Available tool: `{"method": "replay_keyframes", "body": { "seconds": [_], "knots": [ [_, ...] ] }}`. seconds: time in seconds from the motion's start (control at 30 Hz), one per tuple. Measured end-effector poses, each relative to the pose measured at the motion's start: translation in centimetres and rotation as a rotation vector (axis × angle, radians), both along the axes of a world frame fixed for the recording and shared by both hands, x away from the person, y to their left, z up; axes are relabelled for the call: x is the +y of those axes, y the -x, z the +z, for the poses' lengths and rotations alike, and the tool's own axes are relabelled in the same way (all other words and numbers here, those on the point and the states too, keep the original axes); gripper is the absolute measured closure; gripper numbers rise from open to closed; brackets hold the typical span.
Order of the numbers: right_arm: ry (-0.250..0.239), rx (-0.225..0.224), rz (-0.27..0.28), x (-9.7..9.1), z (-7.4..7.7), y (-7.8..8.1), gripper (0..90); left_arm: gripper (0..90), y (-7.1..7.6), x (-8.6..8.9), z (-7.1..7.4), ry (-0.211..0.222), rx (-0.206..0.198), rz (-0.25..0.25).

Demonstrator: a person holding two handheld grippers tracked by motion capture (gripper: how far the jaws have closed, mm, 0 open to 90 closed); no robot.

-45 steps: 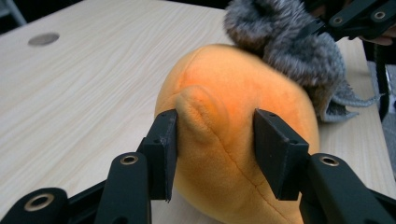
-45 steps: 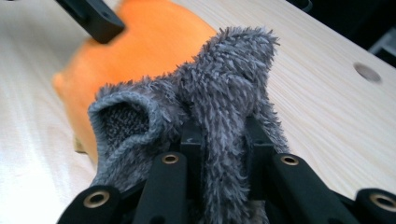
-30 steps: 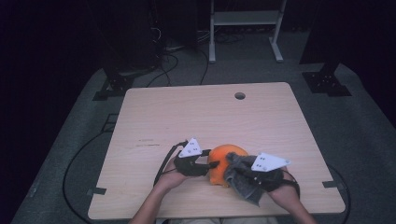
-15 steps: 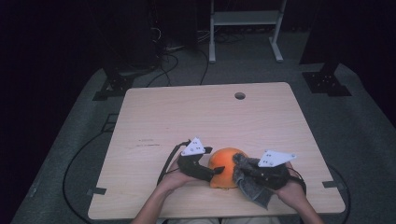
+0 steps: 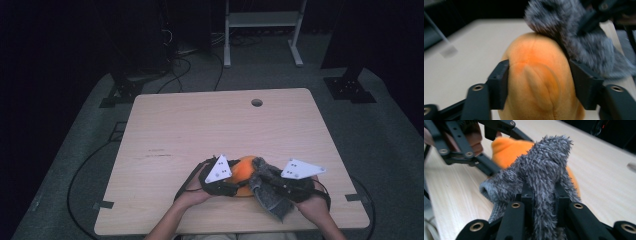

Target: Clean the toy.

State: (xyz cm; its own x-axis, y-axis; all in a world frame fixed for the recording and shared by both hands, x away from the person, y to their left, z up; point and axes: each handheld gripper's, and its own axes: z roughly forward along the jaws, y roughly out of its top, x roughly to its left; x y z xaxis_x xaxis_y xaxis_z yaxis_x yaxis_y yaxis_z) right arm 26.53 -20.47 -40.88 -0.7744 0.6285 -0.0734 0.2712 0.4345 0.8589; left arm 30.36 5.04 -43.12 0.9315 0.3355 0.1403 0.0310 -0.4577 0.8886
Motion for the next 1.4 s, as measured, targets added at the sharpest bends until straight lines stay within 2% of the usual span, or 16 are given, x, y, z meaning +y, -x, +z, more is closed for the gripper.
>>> {"method": "replay_keyframes", "body": {
  "seconds": [0.07,0.27,0.4,0.43,0.57,0.63,0.67,0.7,0.77,0.93,1.0,1.03,1.13,1.17,1.23,1.4],
  "knots": [
    [-0.014,0.029,0.024,0.6,-0.9,-0.2,74.9,32.7,-0.3,0.9,0.1,0.009,0.052,-0.012],
    [-0.021,0.045,0.039,-0.2,-1.0,-0.3,75.0,33.6,0.2,0.8,0.0,-0.006,0.018,-0.032],
    [-0.026,0.104,-0.034,-2.8,-1.6,-1.3,75.1,34.3,0.2,1.1,-0.2,0.004,0.026,-0.053],
    [-0.093,0.13,-0.045,-3.6,-1.3,-1.5,75.1,34.7,0.3,1.1,-0.2,0.001,0.02,-0.072],
    [-0.138,0.111,-0.004,-3.2,-0.5,-1.3,74.9,34.6,0.6,0.8,0.1,-0.029,-0.018,-0.109],
    [-0.101,0.117,0.022,-2.3,-0.8,-1.3,74.9,25.7,0.6,0.7,0.4,-0.029,-0.009,-0.095],
    [-0.087,0.113,0.026,-2.0,-1.0,-1.3,74.9,25.7,0.4,0.7,0.7,-0.009,0.034,-0.065],
    [-0.078,0.11,0.035,-1.6,-0.9,-0.8,74.9,18.1,0.2,0.6,0.9,0.007,0.073,-0.036],
    [-0.058,0.091,0.047,-1.2,-0.7,-0.2,74.9,20.0,0.1,0.4,1.0,0.003,0.102,-0.01],
    [-0.061,0.114,0.047,-2.2,-1.2,-0.5,74.9,29.8,0.7,0.0,0.5,-0.042,0.054,-0.036],
    [-0.022,0.149,-0.01,-3.4,-2.1,-1.4,74.9,30.8,0.7,0.0,0.5,-0.043,0.053,-0.043],
    [-0.016,0.195,-0.061,-4.4,-2.9,-2.0,75.3,30.9,0.7,0.1,0.4,-0.041,0.054,-0.049],
    [-0.048,0.19,-0.062,-4.7,-2.6,-1.8,75.2,31.0,0.7,0.3,0.3,-0.041,0.054,-0.063],
    [-0.112,0.154,-0.025,-4.3,-1.5,-1.3,74.9,30.9,0.8,0.2,0.3,-0.048,0.047,-0.071],
    [-0.12,0.122,0.011,-3.4,-1.0,-0.9,74.7,30.9,0.8,0.2,0.3,-0.057,0.04,-0.079],
    [-0.098,0.173,-0.001,-3.4,-2.2,-1.7,74.8,31.0,0.9,0.3,0.2,-0.069,0.039,-0.093]
  ]
}}
